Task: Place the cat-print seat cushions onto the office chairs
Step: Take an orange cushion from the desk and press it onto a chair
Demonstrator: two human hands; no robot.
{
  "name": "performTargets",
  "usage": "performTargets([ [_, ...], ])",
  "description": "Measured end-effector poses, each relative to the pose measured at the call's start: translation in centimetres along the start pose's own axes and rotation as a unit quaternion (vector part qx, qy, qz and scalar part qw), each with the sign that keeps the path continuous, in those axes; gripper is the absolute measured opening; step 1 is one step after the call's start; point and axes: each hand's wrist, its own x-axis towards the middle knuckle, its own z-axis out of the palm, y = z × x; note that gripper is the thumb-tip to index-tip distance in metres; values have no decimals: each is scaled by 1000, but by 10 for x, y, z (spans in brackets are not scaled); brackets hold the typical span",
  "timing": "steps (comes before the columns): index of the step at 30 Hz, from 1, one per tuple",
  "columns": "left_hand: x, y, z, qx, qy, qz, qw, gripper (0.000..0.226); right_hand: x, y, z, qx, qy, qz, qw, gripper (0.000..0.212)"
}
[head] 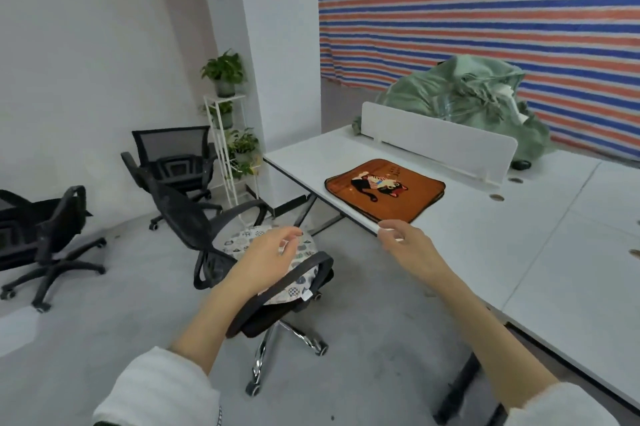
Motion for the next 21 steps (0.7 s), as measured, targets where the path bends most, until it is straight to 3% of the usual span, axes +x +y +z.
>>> performTargets([
  [12,274,-87,53,-29,-119,2,992,37,239,57,26,9,62,112,992,35],
  [21,430,-119,111,-74,-192,-4,979,37,356,108,26,-2,113,205,972,43],
])
